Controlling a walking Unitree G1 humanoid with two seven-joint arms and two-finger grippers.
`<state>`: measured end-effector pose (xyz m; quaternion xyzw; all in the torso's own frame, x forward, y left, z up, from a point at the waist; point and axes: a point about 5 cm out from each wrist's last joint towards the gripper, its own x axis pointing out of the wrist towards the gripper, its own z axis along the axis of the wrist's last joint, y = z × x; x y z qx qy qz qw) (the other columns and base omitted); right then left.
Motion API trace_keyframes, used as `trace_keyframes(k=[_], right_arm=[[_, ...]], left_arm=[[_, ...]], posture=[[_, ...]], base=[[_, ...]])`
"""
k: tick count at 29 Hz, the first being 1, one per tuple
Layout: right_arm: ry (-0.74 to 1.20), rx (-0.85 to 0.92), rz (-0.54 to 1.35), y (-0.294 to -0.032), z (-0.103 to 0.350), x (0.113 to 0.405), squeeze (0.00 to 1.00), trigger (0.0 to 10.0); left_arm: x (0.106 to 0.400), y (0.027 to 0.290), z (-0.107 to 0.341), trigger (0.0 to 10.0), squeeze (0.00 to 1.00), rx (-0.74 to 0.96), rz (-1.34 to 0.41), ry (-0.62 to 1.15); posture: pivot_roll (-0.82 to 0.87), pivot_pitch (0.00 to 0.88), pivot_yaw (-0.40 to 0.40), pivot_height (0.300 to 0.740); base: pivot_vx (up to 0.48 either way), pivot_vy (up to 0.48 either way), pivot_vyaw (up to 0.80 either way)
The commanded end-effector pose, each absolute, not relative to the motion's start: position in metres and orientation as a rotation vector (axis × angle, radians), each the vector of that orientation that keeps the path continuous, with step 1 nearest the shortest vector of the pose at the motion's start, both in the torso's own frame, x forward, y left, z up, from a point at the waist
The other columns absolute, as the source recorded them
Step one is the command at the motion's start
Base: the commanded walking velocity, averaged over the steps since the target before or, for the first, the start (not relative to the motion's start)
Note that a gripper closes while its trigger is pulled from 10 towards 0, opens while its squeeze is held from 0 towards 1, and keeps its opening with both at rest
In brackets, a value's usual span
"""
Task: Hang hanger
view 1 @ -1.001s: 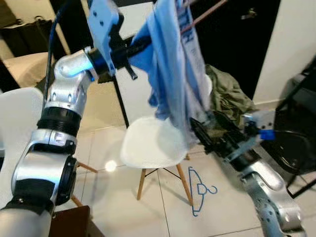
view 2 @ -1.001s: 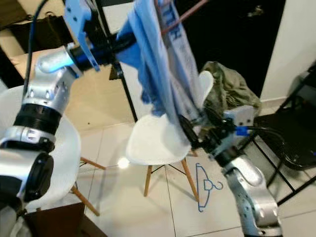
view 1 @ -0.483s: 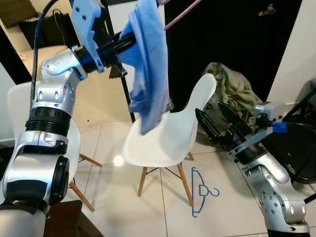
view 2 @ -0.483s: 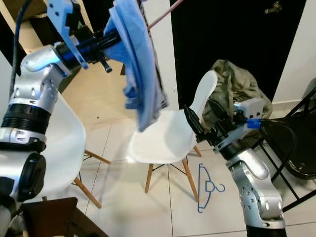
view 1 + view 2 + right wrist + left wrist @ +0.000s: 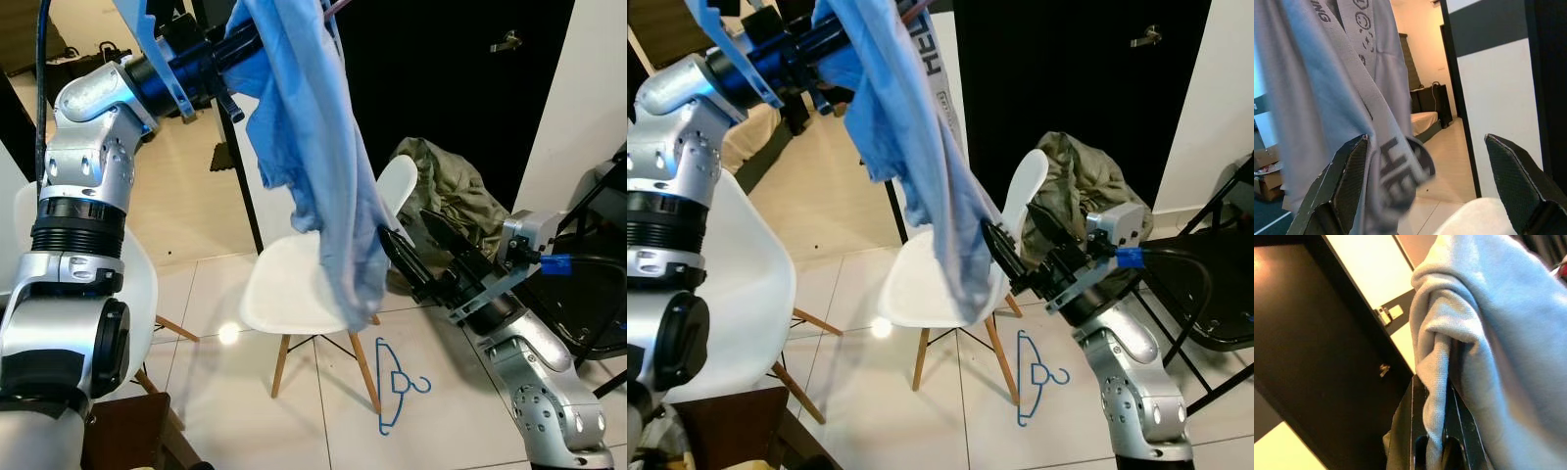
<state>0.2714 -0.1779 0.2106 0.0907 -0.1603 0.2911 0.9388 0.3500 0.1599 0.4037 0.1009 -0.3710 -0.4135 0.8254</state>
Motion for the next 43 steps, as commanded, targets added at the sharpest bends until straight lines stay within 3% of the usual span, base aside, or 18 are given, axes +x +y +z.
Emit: trace_keyframes(k=[1,18,30,39,40,41,43], right_arm=[[-0.353,0.187,0.611,-0.174,0.216,0.270,0.00,10.0],[-0.369,0.225,0.692,-0.164,0.219,0.268,0.00,10.0],[-0.337,0.264,0.912,-0.140,0.219,0.255,0.00,10.0],[-0.342,0.261,0.896,-0.141,0.219,0.257,0.00,10.0],[-0.348,0.262,0.873,-0.142,0.220,0.260,0.00,5.9],[-0.350,0.263,0.860,-0.143,0.221,0.261,0.00,0.0],[-0.350,0.263,0.860,-0.143,0.221,0.261,0.00,0.0]], left_arm=[[0.341,0.160,0.419,10.0,0.00,0.191,-0.894,-0.860],[0.325,0.149,0.435,10.0,0.00,0.168,-0.948,-0.938],[0.320,0.144,0.439,10.0,0.00,0.156,-0.961,-0.953],[0.319,0.144,0.439,10.0,0.00,0.157,-0.963,-0.952],[0.318,0.143,0.439,10.0,0.00,0.157,-0.964,-0.953],[0.318,0.143,0.439,10.0,0.00,0.156,-0.964,-0.954],[0.318,0.143,0.439,10.0,0.00,0.156,-0.964,-0.954]], posture=[[-0.13,0.000,0.105,0.710],[-0.13,0.000,0.102,0.710],[-0.12,0.000,0.101,0.710],[-0.12,0.000,0.101,0.710],[-0.12,0.000,0.101,0.710],[-0.12,0.000,0.101,0.710],[-0.12,0.000,0.101,0.710]], base=[[0.000,0.000,0.00],[0.000,0.000,0.00],[0.000,0.000,0.00],[0.000,0.000,0.00],[0.000,0.000,0.00],[0.000,0.000,0.00],[0.000,0.000,0.00]])
